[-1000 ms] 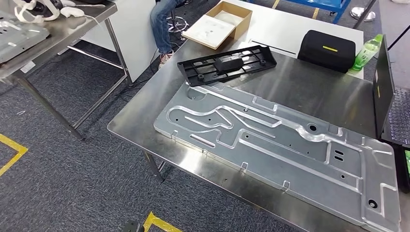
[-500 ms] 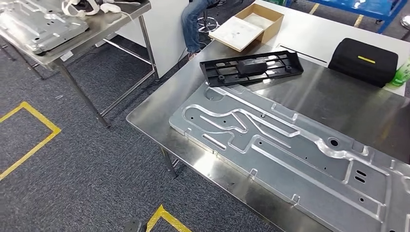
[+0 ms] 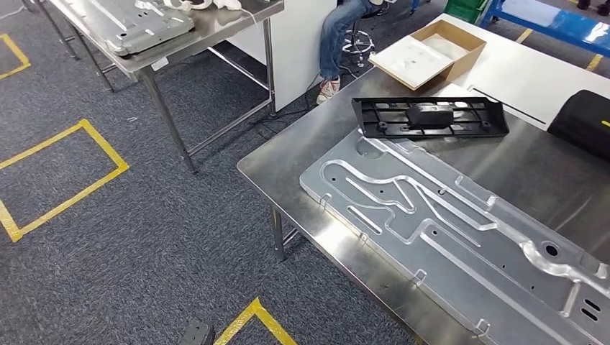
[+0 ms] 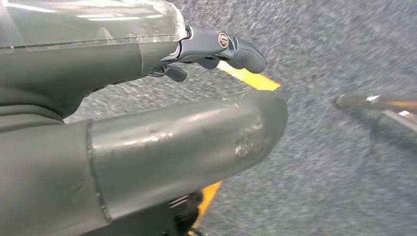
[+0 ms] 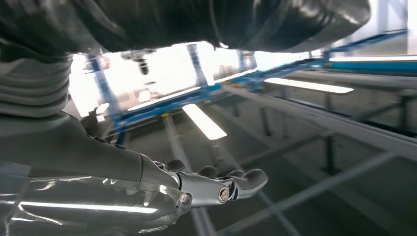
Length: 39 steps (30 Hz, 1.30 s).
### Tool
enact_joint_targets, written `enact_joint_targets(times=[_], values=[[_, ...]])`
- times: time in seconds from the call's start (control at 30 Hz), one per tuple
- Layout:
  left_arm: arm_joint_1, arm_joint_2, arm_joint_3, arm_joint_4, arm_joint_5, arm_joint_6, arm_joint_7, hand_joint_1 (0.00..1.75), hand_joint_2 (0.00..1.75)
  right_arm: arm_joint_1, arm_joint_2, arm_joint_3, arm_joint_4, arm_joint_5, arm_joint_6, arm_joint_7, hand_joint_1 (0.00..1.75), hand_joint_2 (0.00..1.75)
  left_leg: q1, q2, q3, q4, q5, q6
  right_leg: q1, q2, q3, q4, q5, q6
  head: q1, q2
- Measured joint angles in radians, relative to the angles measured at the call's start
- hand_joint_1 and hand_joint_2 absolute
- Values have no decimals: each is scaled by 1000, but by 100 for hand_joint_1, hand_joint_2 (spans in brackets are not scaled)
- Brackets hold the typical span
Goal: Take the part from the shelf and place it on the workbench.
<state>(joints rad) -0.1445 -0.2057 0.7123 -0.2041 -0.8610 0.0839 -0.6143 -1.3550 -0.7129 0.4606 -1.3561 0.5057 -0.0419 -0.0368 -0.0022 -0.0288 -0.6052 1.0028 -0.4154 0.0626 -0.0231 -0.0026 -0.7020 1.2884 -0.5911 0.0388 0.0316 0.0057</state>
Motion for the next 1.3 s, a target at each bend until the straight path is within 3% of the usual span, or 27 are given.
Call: enact_joint_targets(times=[0.03, 0.07, 0.13, 0.2, 0.23, 0.27, 0.3, 0.37, 0.43, 0.5, 0.53, 0.6, 0.67, 0.73, 0.8, 0.87, 0.93, 1.0, 1.07, 1.1, 1.13, 1.17, 1.23, 1.3], values=[[-6, 0, 1, 0, 7, -2, -6, 0, 0, -5, 27, 1, 8, 10, -8, -3, 0, 0, 0, -12, 0, 2, 1, -1, -1, 2, 3, -8, 19, 0, 0, 0], [-10, 0, 2, 0, 16, -5, -13, 0, 0, -8, 49, 3, 13, 16, -19, -6, 0, 0, 1, -25, 0, 5, 1, -2, -2, 6, 26, -54, 54, -1, 0, 0], [-17, -3, 6, 0, 34, -5, -14, 0, 0, -7, 76, 4, 17, 20, -45, -13, 0, 0, 2, -54, -5, 13, 1, -7, -5, 45, 88, -185, 114, -6, 0, 0], [-18, -5, 15, 0, 49, 7, 5, 0, 0, 11, 87, 2, 13, 21, -69, -20, 0, 0, 7, -82, -17, 20, 4, -19, -5, 83, 119, -256, 126, -10, 0, 0], [-17, -6, 20, 0, 53, 16, 20, 0, 0, 27, 90, 1, 8, 23, -78, -25, 0, 0, 10, -95, -23, 21, 8, -27, -3, 86, 122, -262, 123, -12, 0, 0], [-13, -3, 24, 0, 52, 24, 36, 0, 0, 45, 90, -1, 2, 25, -84, -31, 0, 0, 13, -109, -26, 19, 11, -35, -2, 73, 124, -267, 123, -16, 0, 0], [-6, 1, 28, 0, 50, 33, 51, 0, 0, 66, 90, -5, -6, 28, -91, -37, 0, 0, 13, -105, -29, 21, 10, -41, -2, 60, 128, -272, 125, -21, 0, 0], [7, 14, 33, 0, 45, 44, 76, 0, 0, 112, 87, -23, -26, 30, -110, -50, 0, 0, 8, -53, -53, 67, -20, -50, -5, 33, 137, -282, 129, -33, -2, 0], [17, 27, 38, 0, 45, 50, 87, 0, 0, 175, 77, -57, -51, 27, -134, -64, 0, 0, 8, 6, -113, 190, -82, -54, -1, 4, 140, -285, 128, -40, -3, 0], [28, 38, 42, 0, 45, 53, 89, 0, 0, 246, 69, -95, -74, 24, -151, -77, 0, 0, 12, 21, -164, 294, -116, -58, 1, -25, 142, -284, 125, -42, -4, 0], [34, 43, 44, 0, 45, 54, 89, 0, 0, 278, 67, -110, -83, 24, -156, -83, 0, 0, 13, 23, -164, 296, -107, -59, 1, -38, 142, -284, 123, -41, -4, 0], [42, 52, 47, 0, 45, 57, 91, 0, 0, 322, 64, -136, -101, 24, -160, -88, 0, 0, 13, 38, -108, 189, -46, -57, 0, -61, 145, -281, 117, -38, -4, 0], [43, 59, 48, 0, 46, 62, 92, 0, 0, 349, 61, -155, -115, 26, -163, -93, 0, 0, 6, 76, -41, 66, -9, -53, 4, -78, 148, -279, 110, -31, -4, 0], [43, 61, 49, 0, 47, 64, 93, 0, 0, 362, 59, -164, -121, 28, -166, -96, 0, 0, -1, 101, -18, 26, -9, -50, 8, -85, 150, -278, 107, -27, -4, 0], [42, 61, 49, 0, 47, 64, 93, 0, 0, 364, 58, -166, -123, 28, -167, -97, 0, 0, -2, 101, -18, 25, -9, -50, 9, -86, 149, -278, 106, -27, -4, 0], [42, 62, 53, 0, 49, 64, 91, 0, 0, 400, 56, -188, -135, 34, -178, -110, 0, 0, -1, 87, -20, 23, -7, -42, 13, -98, 154, -280, 104, -23, -3, 0], [47, 63, 59, 0, 46, 64, 76, 0, 0, 487, 57, -245, -162, 44, -196, -142, 0, 0, 4, 49, -19, 13, -2, -23, 8, -73, 146, -245, 71, -12, -2, 0], [49, 63, 62, 0, 31, 60, 53, 0, 0, 563, 61, -302, -181, 52, -208, -170, 0, 0, 6, 12, -14, 4, 3, -8, 1, -20, 94, -130, 3, -2, -2, 0], [48, 64, 59, 0, 10, 55, 38, 0, 0, 601, 68, -326, -184, 55, -211, -185, 0, 0, 4, -13, -13, 5, 2, -5, 1, 0, 27, -10, -33, -2, -2, 0], [48, 65, 58, 0, 3, 53, 36, 0, 0, 614, 73, -333, -184, 58, -210, -192, 0, 0, 2, -25, -13, 7, 2, -5, 1, 2, 12, 5, -23, -3, -2, 0], [48, 66, 56, 0, -1, 53, 38, 0, 0, 620, 78, -337, -185, 61, -207, -198, 0, 0, 2, -38, -13, 10, 1, -5, 1, 4, 16, -19, 7, -6, -2, 0], [48, 66, 56, 0, -1, 54, 41, 0, 0, 623, 81, -342, -187, 63, -204, -203, 0, 0, 1, -50, -13, 13, -1, -6, 1, 12, 39, -79, 49, -9, -2, 0], [47, 68, 56, 0, 1, 56, 48, 0, 0, 623, 84, -354, -192, 68, -196, -206, 0, 0, 1, -73, -16, 21, -3, -10, -2, 56, 91, -205, 109, -14, -2, 0], [47, 68, 56, 0, 5, 57, 51, 0, 0, 625, 84, -366, -199, 68, -186, -207, 0, 0, 4, -94, -26, 25, -1, -19, -1, 82, 111, -256, 119, -17, -2, 0]])
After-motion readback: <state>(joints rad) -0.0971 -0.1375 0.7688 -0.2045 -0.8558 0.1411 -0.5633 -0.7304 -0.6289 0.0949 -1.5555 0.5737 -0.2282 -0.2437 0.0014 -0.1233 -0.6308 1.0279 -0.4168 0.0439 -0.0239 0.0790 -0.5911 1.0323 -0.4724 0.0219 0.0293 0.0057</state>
